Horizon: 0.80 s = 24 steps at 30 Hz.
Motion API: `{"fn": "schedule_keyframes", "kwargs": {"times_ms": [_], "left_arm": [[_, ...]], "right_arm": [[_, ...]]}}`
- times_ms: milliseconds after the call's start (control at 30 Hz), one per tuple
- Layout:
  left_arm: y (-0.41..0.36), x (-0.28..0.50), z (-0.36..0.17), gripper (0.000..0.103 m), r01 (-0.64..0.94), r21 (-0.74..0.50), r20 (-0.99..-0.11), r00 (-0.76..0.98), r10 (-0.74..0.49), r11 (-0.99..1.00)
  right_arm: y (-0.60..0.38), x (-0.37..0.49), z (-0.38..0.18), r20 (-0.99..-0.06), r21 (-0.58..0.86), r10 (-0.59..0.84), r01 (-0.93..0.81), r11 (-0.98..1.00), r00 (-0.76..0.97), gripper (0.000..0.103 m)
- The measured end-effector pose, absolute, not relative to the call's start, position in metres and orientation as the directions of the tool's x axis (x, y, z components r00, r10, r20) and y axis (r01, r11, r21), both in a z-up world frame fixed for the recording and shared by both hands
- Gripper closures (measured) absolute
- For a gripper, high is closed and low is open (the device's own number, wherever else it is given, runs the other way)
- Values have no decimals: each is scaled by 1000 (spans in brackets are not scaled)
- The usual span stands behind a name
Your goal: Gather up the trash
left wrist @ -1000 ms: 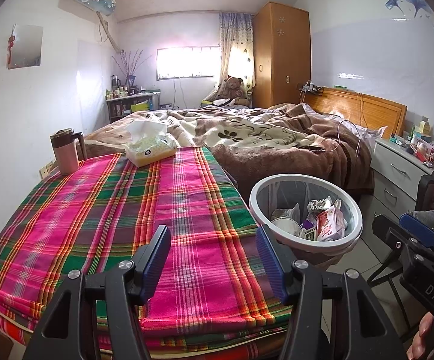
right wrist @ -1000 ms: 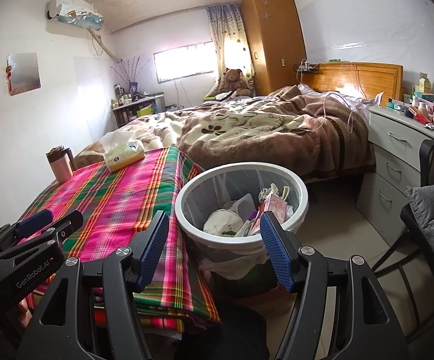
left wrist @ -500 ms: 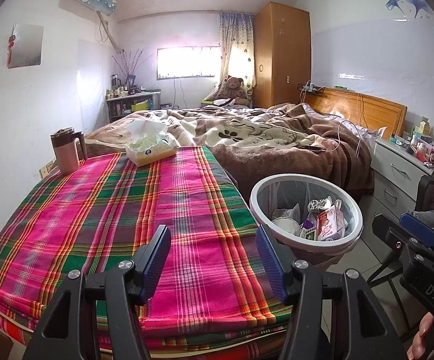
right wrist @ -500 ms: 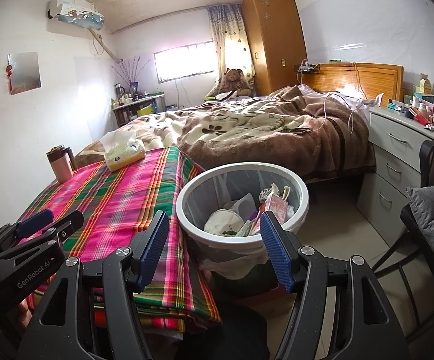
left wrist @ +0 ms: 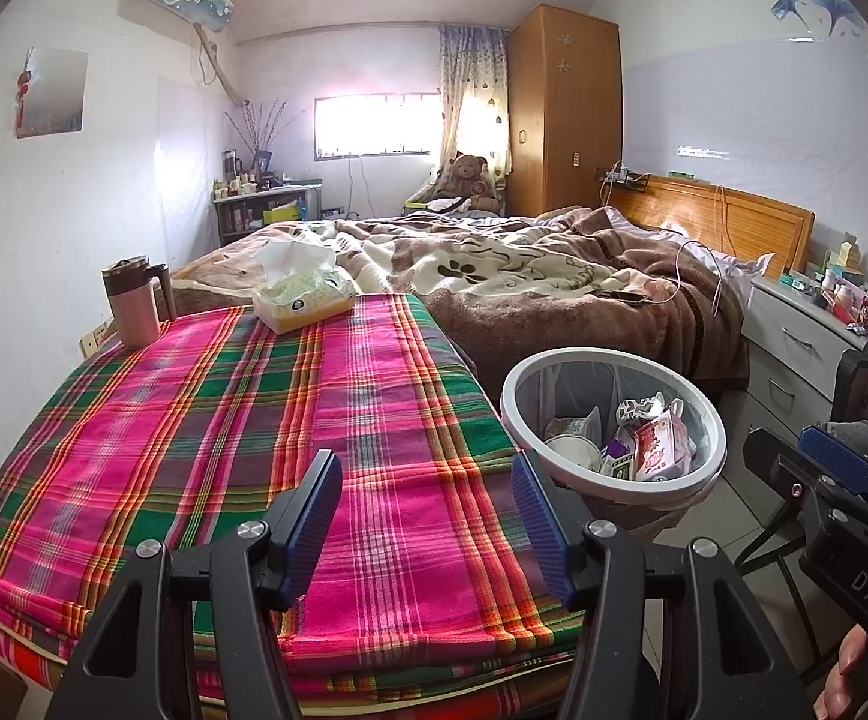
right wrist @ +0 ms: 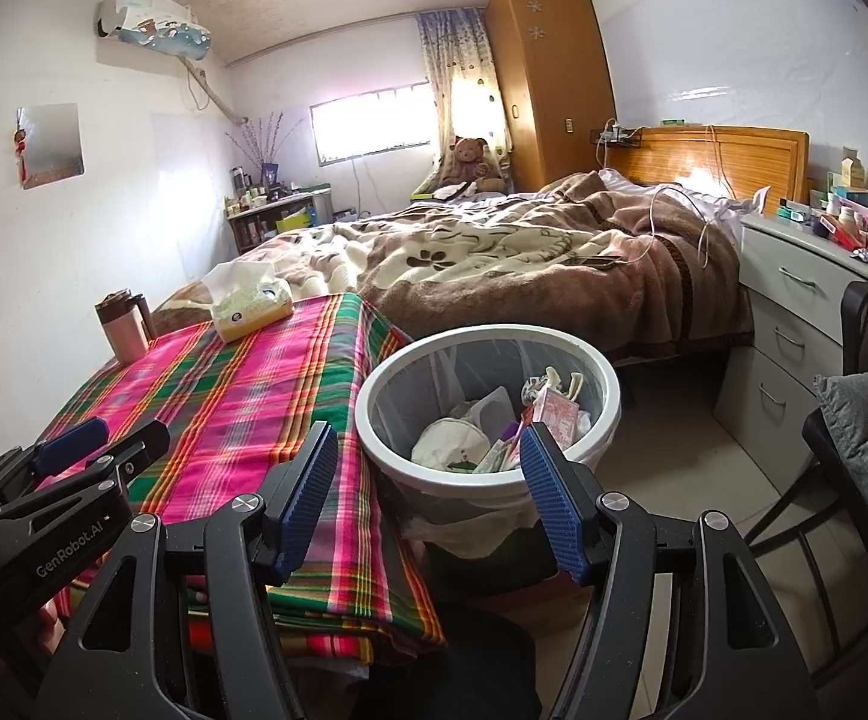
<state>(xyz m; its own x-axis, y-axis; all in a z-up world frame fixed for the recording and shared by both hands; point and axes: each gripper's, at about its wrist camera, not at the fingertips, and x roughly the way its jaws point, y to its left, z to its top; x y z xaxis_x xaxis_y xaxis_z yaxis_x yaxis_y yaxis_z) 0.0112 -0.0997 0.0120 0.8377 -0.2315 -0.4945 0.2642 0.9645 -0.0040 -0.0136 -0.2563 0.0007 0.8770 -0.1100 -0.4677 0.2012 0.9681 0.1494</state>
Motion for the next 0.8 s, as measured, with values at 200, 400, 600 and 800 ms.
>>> {"fn": "schedule_keyframes", "kwargs": {"times_ms": [200,400,600,800], "left_arm": [[-99,11,12,44,266,-5,-495,837,-233,964],[-99,11,13,44,272,-6,-493,836,-240,962],[-99,9,12,44,280,-11,-491,835,-249,960],[-99,9,12,44,277,-12,-493,835,-247,961]], "right_arm": [[-256,-13,0,-467,145,-112,201,969,877,38],[-255,-13,0,-467,145,-112,201,969,877,38],[-256,-13,0,-466,146,-111,200,969,878,38],[-256,-13,0,-467,145,-111,200,969,877,38]]}}
